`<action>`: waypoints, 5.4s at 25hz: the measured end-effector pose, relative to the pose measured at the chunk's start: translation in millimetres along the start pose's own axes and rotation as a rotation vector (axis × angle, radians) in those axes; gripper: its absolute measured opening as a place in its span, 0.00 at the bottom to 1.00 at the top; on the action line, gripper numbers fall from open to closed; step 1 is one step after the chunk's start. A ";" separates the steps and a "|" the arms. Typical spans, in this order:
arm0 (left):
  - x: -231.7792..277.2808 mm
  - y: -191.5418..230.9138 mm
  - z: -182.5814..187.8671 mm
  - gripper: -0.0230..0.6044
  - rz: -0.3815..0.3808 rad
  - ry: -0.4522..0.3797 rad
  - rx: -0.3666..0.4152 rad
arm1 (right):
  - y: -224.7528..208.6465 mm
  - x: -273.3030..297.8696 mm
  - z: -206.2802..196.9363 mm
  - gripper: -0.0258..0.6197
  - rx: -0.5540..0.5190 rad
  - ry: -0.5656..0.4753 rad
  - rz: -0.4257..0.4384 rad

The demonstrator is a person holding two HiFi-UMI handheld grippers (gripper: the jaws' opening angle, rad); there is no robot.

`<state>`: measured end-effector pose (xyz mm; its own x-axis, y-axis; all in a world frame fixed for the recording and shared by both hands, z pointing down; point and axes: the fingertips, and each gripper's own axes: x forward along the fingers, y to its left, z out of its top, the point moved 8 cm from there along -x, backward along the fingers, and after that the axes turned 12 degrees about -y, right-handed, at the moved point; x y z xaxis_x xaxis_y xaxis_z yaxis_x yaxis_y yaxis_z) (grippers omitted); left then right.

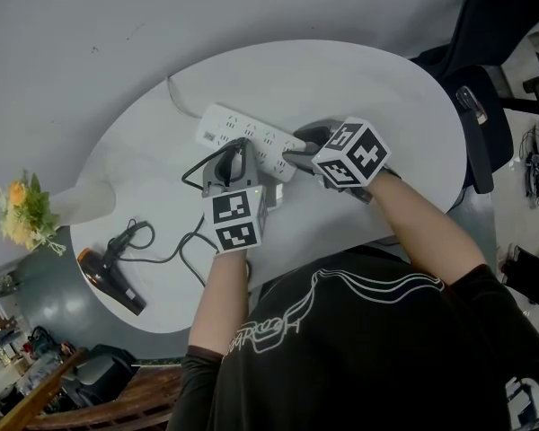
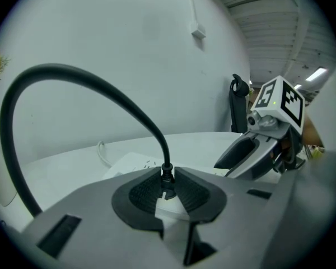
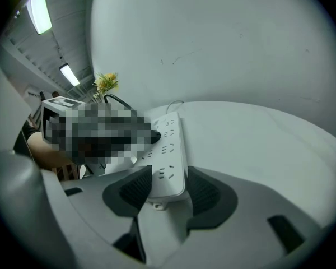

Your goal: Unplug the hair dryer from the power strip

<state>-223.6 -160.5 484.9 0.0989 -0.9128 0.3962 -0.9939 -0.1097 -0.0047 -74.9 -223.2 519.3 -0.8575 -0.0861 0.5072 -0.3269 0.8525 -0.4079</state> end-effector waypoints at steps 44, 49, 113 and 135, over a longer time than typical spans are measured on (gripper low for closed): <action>-1.9 14.8 12.7 0.11 -0.096 0.079 -0.204 | 3.9 1.5 6.8 0.31 -0.045 0.121 -0.008; -3.5 3.3 16.8 0.10 -0.063 0.084 0.024 | 3.6 2.8 7.8 0.31 -0.033 0.134 -0.015; -9.5 28.3 19.0 0.10 0.009 0.061 -0.254 | 14.2 14.3 18.3 0.31 -0.061 0.136 -0.025; -63.6 47.7 111.1 0.10 -0.179 -0.213 -0.446 | 15.3 12.3 17.4 0.32 -0.008 0.129 -0.044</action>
<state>-272.0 -151.3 357.4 0.2303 -0.9599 0.1596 -0.8799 -0.1353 0.4555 -97.3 -220.2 506.1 -0.7841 -0.0570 0.6180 -0.3592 0.8537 -0.3771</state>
